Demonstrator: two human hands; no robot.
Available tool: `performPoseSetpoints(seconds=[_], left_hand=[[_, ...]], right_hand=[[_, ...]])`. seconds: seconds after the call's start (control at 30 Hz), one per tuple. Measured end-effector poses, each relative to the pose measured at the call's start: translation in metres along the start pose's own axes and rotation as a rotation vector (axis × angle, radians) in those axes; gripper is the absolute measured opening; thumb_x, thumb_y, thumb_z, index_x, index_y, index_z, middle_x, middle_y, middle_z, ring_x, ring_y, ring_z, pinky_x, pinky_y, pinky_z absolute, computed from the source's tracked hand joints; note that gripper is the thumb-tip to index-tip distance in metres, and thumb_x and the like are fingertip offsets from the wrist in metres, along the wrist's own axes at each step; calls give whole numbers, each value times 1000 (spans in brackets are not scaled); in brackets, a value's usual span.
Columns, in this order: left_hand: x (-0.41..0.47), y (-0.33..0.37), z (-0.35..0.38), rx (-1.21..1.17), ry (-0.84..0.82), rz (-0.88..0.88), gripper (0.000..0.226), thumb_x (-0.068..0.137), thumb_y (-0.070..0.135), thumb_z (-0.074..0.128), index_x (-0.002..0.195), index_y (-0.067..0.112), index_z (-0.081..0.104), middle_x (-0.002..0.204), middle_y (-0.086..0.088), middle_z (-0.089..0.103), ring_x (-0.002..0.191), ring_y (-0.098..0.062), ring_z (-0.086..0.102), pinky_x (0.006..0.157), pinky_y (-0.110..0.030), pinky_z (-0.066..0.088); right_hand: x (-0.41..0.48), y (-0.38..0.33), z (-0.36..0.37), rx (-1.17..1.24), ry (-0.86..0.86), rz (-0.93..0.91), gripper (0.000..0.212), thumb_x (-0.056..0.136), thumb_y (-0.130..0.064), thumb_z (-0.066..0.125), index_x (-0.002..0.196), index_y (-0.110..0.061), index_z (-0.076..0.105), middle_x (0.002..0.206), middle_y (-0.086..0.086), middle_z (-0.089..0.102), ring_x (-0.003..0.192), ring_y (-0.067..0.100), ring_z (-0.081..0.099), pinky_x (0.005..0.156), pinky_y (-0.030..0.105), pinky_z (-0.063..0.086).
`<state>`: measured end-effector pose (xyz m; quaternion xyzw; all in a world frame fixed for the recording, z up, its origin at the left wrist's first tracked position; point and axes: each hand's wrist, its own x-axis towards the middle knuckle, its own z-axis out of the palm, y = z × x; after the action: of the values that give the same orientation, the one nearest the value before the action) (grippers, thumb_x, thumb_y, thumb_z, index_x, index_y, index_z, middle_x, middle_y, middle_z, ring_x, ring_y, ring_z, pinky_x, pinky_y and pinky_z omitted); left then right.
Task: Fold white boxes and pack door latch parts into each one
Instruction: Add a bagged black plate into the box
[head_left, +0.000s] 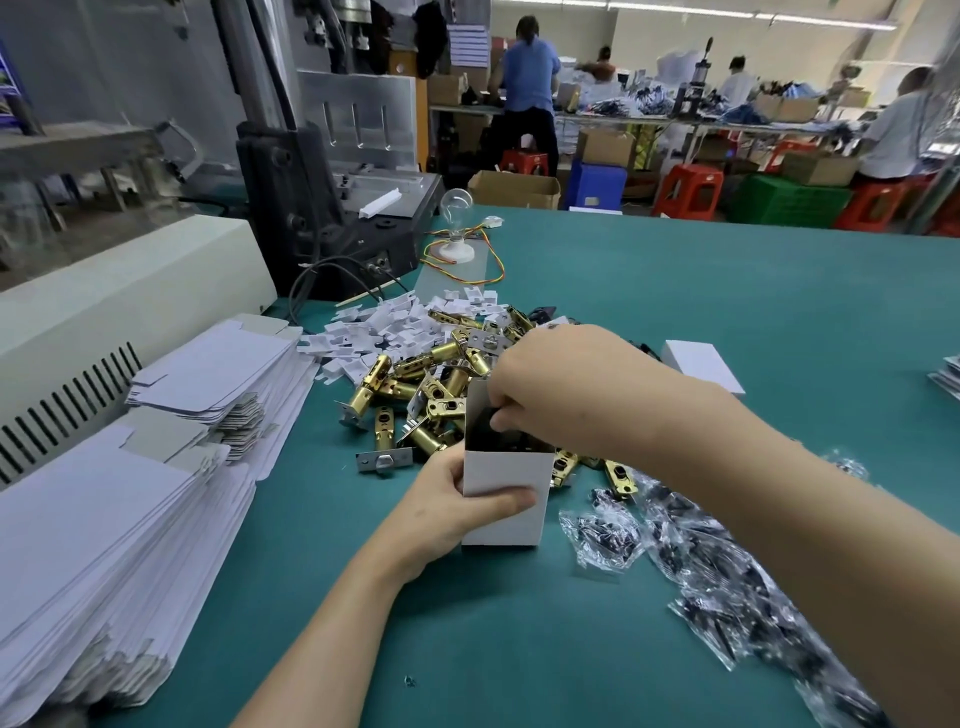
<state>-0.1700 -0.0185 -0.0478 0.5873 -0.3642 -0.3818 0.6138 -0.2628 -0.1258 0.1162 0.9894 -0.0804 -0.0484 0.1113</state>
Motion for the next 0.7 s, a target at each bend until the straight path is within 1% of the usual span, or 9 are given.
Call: performPoseSetpoints(seconds=[0.07, 0.13, 0.23, 0.3, 0.4, 0.47, 0.5, 0.63, 0.7], left_hand=[[1, -1, 0, -5, 4, -7, 39, 67, 39, 91, 103, 32, 78, 102, 4, 80, 97, -10, 75, 77, -18, 56], [1, -2, -1, -5, -3, -11, 38, 69, 36, 91, 105, 30, 77, 102, 4, 80, 98, -10, 75, 77, -18, 56], [1, -2, -1, -1, -9, -9, 46, 67, 39, 90, 109, 24, 76, 103, 2, 80, 99, -12, 75, 78, -20, 56], [2, -2, -1, 1, -9, -9, 49, 67, 40, 90, 110, 22, 76, 104, 1, 80, 99, -13, 75, 78, -21, 56], [2, -2, -1, -1, -20, -8, 47, 68, 39, 91, 110, 24, 77, 107, 1, 80, 101, -14, 75, 78, -20, 56], [1, -2, -2, -2, -19, -6, 45, 67, 40, 91, 108, 26, 78, 106, 1, 80, 101, -14, 75, 78, -20, 56], [1, -2, -2, -7, -16, -5, 43, 67, 41, 91, 106, 29, 78, 105, 1, 80, 100, -13, 75, 78, -20, 56], [1, -2, -1, 6, -22, 12, 38, 69, 40, 90, 105, 36, 79, 106, 4, 80, 103, -12, 75, 81, -20, 56], [2, -3, -2, 16, -17, 20, 36, 73, 33, 91, 107, 33, 79, 107, 4, 80, 102, -11, 75, 81, -19, 56]], right_hand=[[3, -2, -1, -12, -7, -7, 32, 103, -35, 58, 77, -33, 40, 67, -8, 36, 79, 27, 50, 50, 28, 26], [6, -4, -1, -35, 0, -14, 27, 101, -35, 60, 76, -29, 52, 68, -8, 37, 80, 29, 52, 50, 27, 26], [9, -7, -1, -48, 1, 1, 14, 100, -34, 61, 95, -23, 69, 72, -5, 44, 81, 30, 55, 50, 26, 26], [8, -9, 2, -74, -5, 10, 12, 99, -28, 61, 100, -19, 68, 80, 0, 54, 79, 29, 57, 50, 26, 28], [5, -11, 7, -47, -44, 4, 14, 101, -23, 55, 95, -20, 68, 72, -1, 47, 67, 25, 54, 50, 26, 28], [0, -8, 5, 26, -43, 13, 29, 101, -26, 55, 72, -21, 56, 68, -3, 46, 60, 19, 48, 51, 27, 31], [-3, -4, 4, 82, -7, 7, 32, 100, -29, 56, 70, -20, 53, 69, -4, 50, 63, 20, 51, 53, 28, 36], [-23, 33, 0, 411, 245, 77, 21, 97, -42, 63, 85, -27, 69, 75, -15, 61, 73, 4, 57, 65, 29, 46], [-37, 56, 5, 445, 210, 161, 23, 96, -44, 65, 85, -26, 74, 76, -15, 66, 72, 3, 61, 66, 26, 50]])
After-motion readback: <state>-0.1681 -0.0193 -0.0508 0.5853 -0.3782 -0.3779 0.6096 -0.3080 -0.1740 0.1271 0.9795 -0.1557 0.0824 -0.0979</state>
